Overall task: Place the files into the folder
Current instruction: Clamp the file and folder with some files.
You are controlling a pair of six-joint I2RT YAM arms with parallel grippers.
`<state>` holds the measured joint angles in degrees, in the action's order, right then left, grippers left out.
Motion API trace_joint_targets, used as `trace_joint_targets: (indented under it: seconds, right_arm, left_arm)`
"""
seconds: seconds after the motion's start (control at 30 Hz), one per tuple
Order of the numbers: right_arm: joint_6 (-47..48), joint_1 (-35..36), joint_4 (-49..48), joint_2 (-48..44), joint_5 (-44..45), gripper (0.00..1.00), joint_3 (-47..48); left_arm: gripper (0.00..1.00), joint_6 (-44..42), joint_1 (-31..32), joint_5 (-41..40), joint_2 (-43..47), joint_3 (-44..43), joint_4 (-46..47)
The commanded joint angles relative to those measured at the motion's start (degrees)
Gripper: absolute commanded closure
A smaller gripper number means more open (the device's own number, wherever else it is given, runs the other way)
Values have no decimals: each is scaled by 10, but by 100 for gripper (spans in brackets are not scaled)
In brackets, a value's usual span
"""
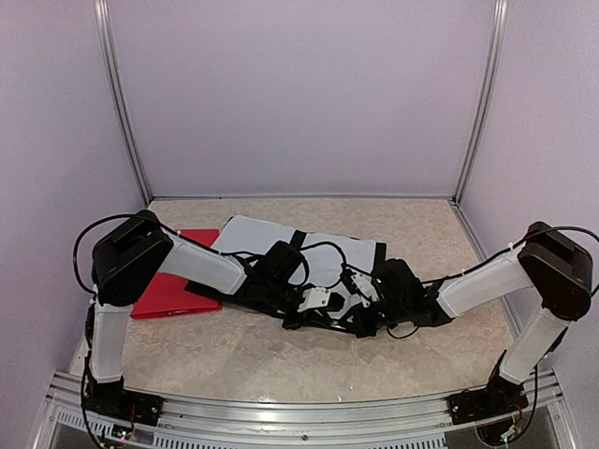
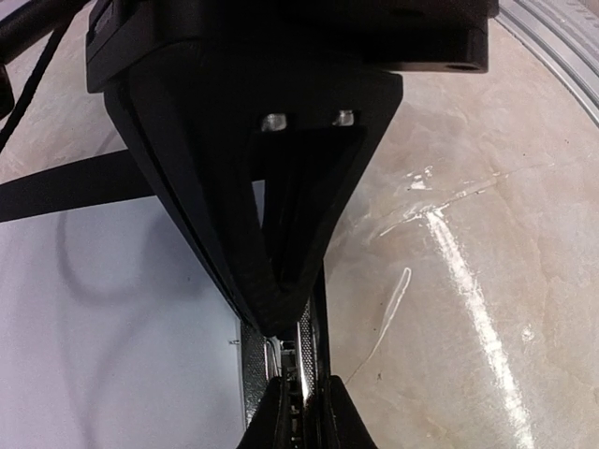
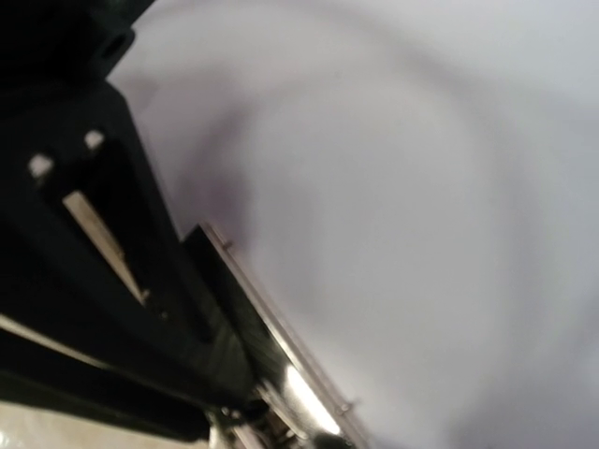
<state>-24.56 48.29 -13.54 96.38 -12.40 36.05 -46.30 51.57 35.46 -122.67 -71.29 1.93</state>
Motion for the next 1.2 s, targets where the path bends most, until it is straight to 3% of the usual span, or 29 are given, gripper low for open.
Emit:
trace_joint_targets:
  seconds: [0.0,0.53,1.17]
  right_arm:
    - [-12,33,138,64,47,100,-41]
    - [-30,61,138,62,23,100,-50]
    - [-48,63,158,-20,5,100,-23]
  left_arm:
    - [90,26,27,-30,-36,14,-49]
    - [91,42,28,-68,-42,10,-35]
    - [91,42,29,-76,-41,12,-32]
